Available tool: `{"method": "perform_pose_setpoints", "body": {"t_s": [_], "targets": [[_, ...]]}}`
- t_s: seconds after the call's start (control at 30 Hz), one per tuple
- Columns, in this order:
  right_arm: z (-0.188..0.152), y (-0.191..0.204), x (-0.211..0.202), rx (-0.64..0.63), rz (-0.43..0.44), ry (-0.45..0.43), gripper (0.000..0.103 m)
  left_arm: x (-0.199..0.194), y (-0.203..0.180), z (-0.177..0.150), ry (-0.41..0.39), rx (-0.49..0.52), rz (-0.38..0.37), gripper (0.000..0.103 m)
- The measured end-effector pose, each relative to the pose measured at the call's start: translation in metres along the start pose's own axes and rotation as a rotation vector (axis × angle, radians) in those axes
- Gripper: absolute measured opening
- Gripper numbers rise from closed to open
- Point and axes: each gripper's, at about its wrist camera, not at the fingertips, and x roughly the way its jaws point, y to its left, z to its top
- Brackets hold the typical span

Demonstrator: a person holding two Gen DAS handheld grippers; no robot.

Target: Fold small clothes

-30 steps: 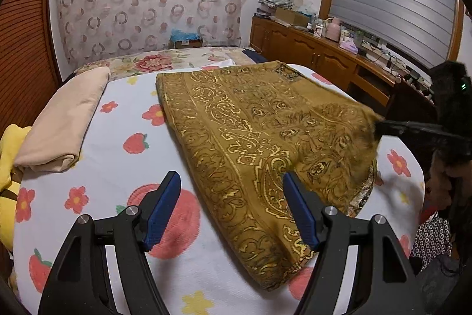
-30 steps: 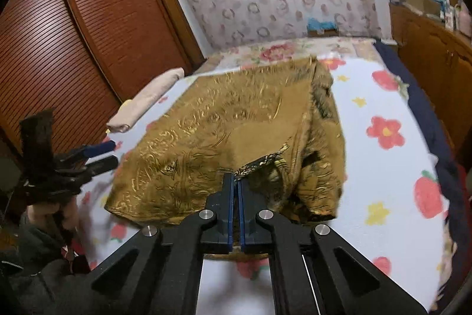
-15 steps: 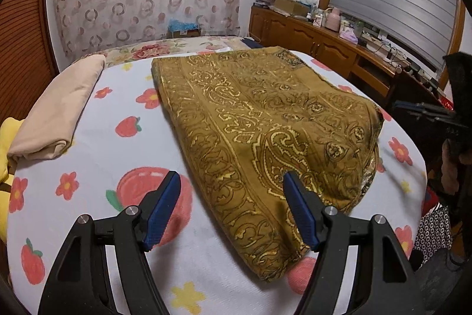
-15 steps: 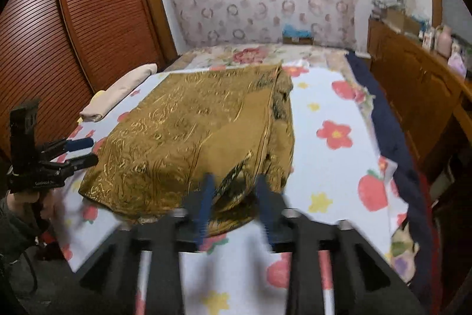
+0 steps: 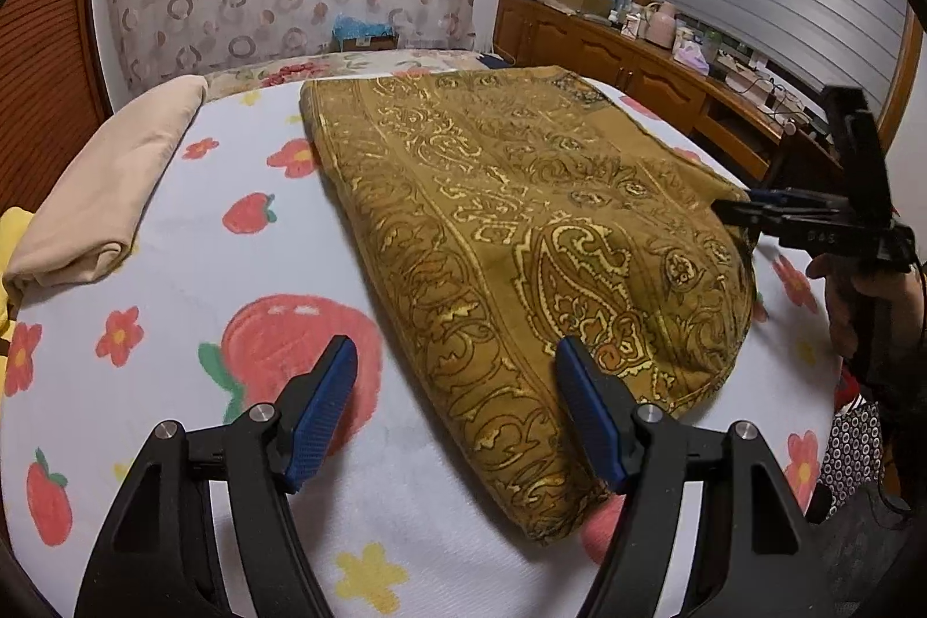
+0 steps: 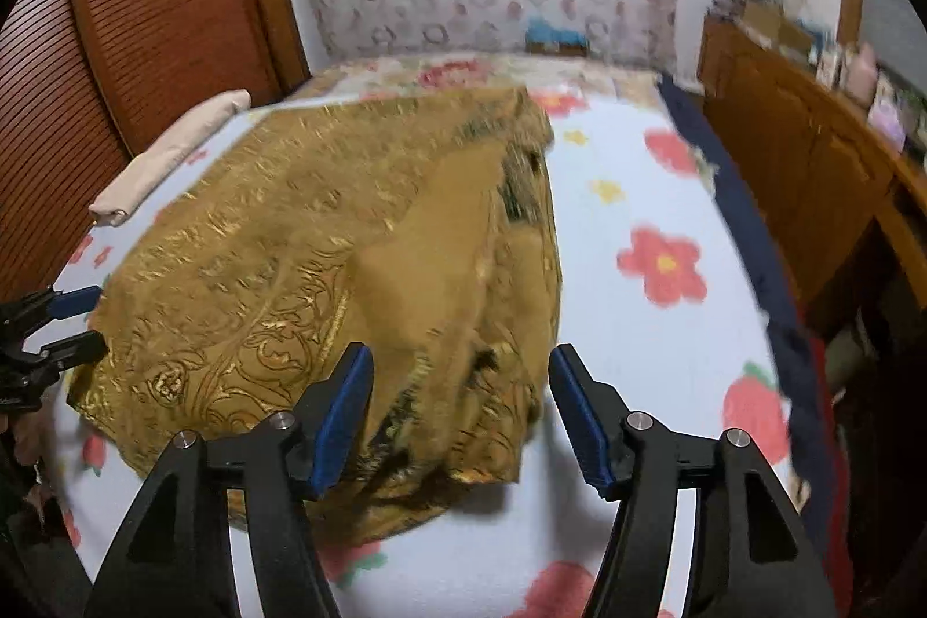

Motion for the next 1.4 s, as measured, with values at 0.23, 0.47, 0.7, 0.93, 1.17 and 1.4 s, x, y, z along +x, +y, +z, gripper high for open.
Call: {"method": "perform_pose_setpoints", "body": {"t_s": [0.23, 0.47, 0.7, 0.93, 1.17, 1.4], "targets": [[-0.008, 0.002, 0.001, -0.019, 0.063, 0.050, 0.065, 0.001, -0.003, -0.004, 0.023, -0.010, -0.059, 0.052], [-0.011, -0.001, -0.005, -0.026, 0.111, 0.057, 0.044, 0.004, -0.001, -0.006, 0.032, -0.032, -0.074, 0.051], [-0.015, 0.003, -0.006, -0.064, 0.167, 0.034, 0.015, 0.003, -0.005, -0.004, 0.024, -0.023, -0.087, 0.013], [-0.001, -0.008, -0.034, -0.011, 0.267, -0.078, 0.012, -0.031, -0.002, 0.021, -0.108, -0.050, -0.142, 0.003], [0.056, -0.006, -0.052, -0.025, 0.311, -0.172, 0.012, -0.037, 0.018, 0.095, -0.193, -0.063, -0.123, 0.003], [0.104, -0.018, -0.019, 0.065, 0.252, -0.187, 0.012, 0.002, 0.048, 0.147, -0.180, -0.112, -0.093, 0.003]]}}
